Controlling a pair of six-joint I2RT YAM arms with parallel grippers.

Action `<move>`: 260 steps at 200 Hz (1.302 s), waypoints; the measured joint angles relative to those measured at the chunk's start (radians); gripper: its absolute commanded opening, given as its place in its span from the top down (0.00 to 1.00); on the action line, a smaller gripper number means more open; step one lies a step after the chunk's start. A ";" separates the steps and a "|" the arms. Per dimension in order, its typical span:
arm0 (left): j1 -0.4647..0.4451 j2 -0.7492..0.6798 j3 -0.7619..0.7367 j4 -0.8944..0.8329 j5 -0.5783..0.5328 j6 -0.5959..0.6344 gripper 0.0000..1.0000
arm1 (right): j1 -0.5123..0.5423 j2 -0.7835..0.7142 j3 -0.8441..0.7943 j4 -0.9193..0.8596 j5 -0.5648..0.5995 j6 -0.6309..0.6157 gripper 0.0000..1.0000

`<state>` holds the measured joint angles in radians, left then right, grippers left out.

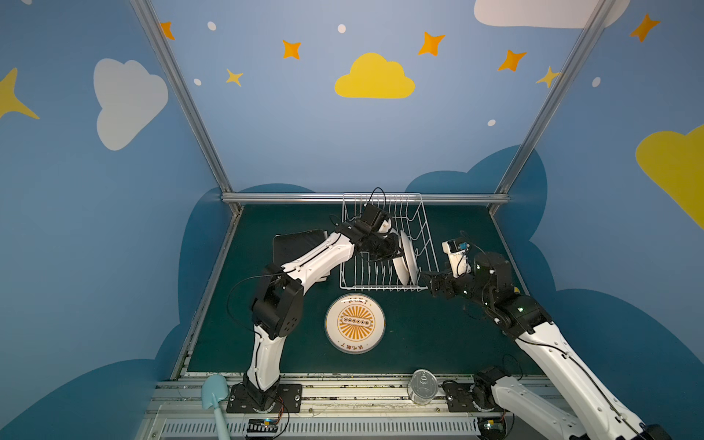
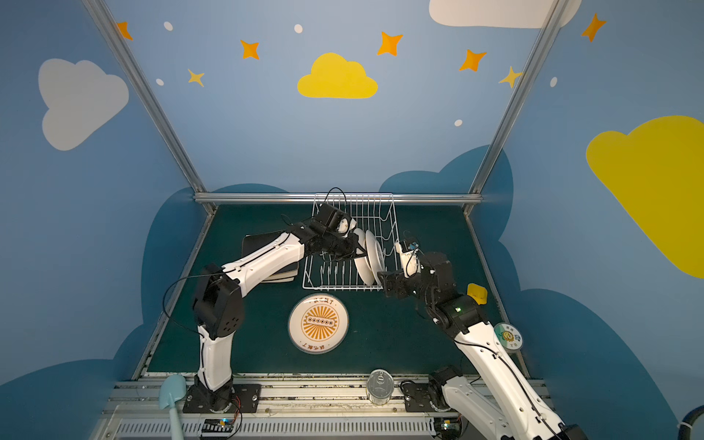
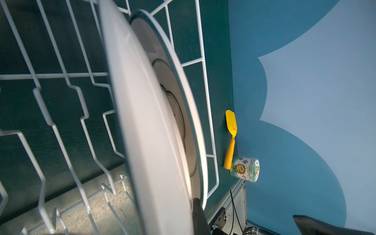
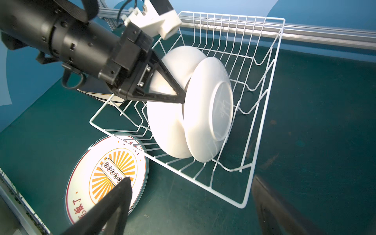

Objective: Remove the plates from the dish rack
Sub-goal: 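Grasp the patterned plate in the rack with left gripper while right holds white plate, then lift the patterned plate upward out of the rack with the left gripper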

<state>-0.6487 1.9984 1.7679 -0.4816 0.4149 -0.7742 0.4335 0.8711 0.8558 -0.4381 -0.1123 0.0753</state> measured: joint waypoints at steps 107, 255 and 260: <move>0.008 -0.090 -0.028 -0.016 -0.004 0.003 0.97 | 0.000 0.021 0.000 0.011 0.000 0.006 0.09; 0.045 -0.212 -0.127 -0.050 -0.031 0.011 0.97 | 0.000 0.027 0.000 0.017 -0.001 0.018 0.09; 0.047 -0.213 -0.131 -0.052 -0.034 0.011 0.97 | 0.000 0.027 0.000 0.018 -0.001 0.018 0.08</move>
<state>-0.6022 1.7851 1.6371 -0.5339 0.3813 -0.7635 0.4335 0.8978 0.8558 -0.4206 -0.1135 0.0937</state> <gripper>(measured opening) 0.086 0.915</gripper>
